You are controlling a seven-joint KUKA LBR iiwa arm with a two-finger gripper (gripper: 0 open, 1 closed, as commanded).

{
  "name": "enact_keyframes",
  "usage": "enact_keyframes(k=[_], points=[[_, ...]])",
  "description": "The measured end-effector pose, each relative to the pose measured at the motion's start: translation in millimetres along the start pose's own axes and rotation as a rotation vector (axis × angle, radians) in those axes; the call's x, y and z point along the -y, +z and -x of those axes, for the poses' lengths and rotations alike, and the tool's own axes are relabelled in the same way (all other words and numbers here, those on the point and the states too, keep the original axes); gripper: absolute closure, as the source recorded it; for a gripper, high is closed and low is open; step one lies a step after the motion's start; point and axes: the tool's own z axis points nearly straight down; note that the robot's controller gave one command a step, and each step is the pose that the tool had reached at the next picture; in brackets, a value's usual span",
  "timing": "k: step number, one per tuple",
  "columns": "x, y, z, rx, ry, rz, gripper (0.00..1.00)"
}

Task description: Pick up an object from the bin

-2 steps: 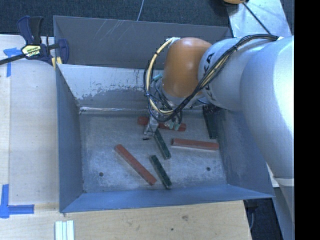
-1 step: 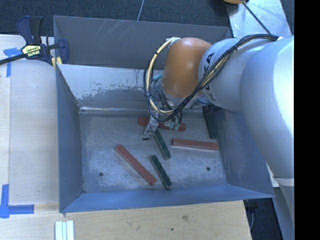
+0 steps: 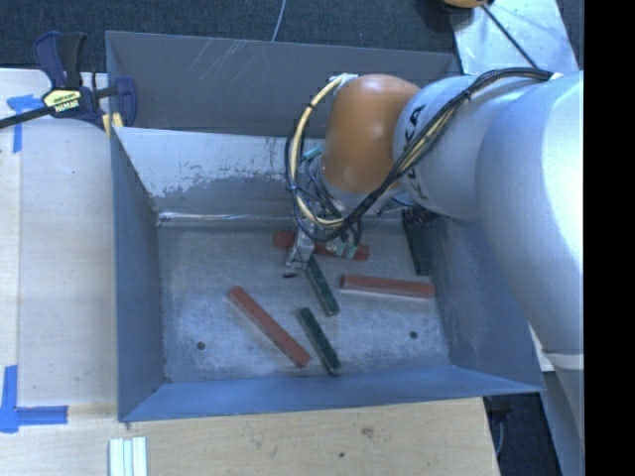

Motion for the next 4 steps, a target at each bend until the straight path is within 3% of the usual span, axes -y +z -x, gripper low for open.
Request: enact_keyframes(k=[3,4], points=[[0.0,0.0,0.0,0.0,0.0,0.0,1.0],[0.9,2.2,-2.6,-0.011,0.0,-0.003,0.0]])
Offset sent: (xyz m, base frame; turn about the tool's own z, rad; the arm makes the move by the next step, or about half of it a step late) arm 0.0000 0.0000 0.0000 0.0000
